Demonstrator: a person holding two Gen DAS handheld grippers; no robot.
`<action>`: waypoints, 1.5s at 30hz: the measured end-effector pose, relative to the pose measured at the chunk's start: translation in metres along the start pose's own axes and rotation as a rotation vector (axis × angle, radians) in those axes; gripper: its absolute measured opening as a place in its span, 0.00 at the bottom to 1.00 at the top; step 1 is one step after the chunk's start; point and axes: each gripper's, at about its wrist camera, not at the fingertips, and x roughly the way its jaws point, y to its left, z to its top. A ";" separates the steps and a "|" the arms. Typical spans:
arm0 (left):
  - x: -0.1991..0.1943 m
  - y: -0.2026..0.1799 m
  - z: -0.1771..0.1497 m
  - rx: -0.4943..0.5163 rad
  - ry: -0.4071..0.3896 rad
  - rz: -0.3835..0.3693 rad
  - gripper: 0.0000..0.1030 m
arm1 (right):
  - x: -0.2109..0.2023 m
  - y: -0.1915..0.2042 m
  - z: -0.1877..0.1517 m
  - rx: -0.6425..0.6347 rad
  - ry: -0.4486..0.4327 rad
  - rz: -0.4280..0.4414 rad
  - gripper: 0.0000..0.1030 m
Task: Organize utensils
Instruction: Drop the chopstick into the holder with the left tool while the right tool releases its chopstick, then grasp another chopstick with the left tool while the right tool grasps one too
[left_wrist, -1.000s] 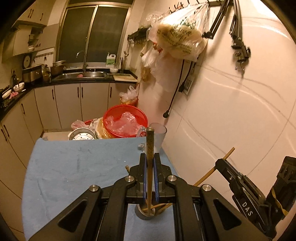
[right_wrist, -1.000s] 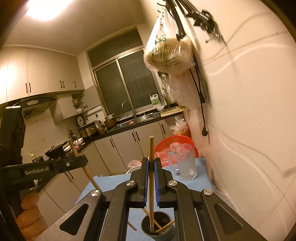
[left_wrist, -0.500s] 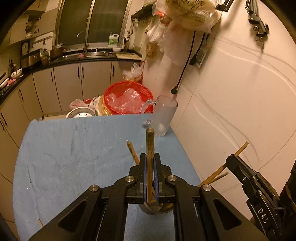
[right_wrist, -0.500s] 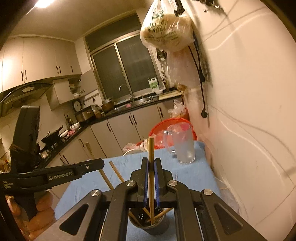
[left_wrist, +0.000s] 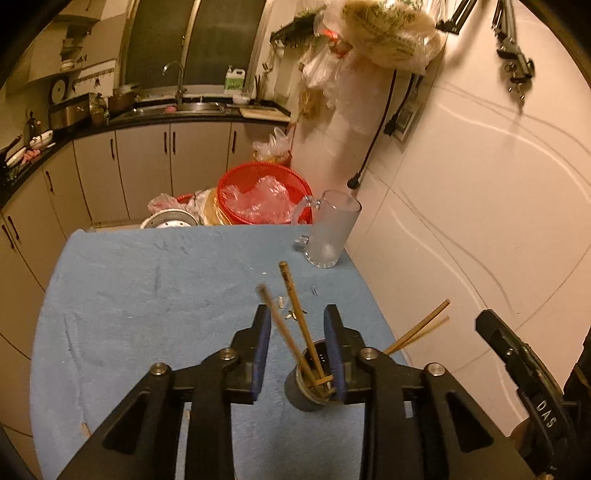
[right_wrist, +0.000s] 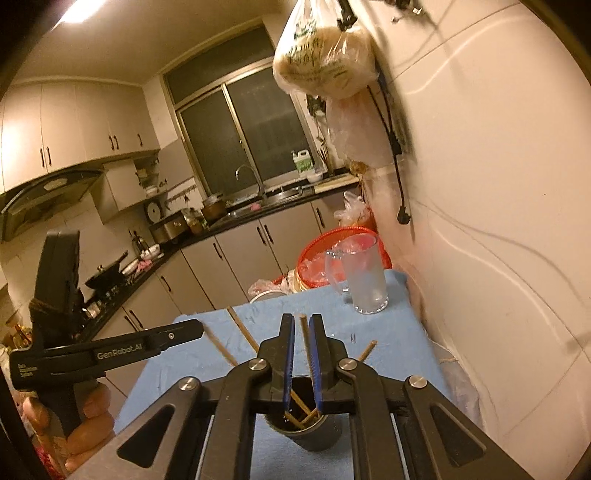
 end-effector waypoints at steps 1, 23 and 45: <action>-0.007 0.003 -0.002 -0.003 -0.008 -0.001 0.30 | -0.006 0.001 -0.001 0.005 -0.005 0.009 0.10; -0.052 0.228 -0.163 -0.380 0.205 0.247 0.29 | 0.044 0.081 -0.129 -0.086 0.368 0.167 0.11; 0.033 0.250 -0.171 -0.432 0.365 0.354 0.10 | 0.071 0.119 -0.144 -0.148 0.495 0.152 0.11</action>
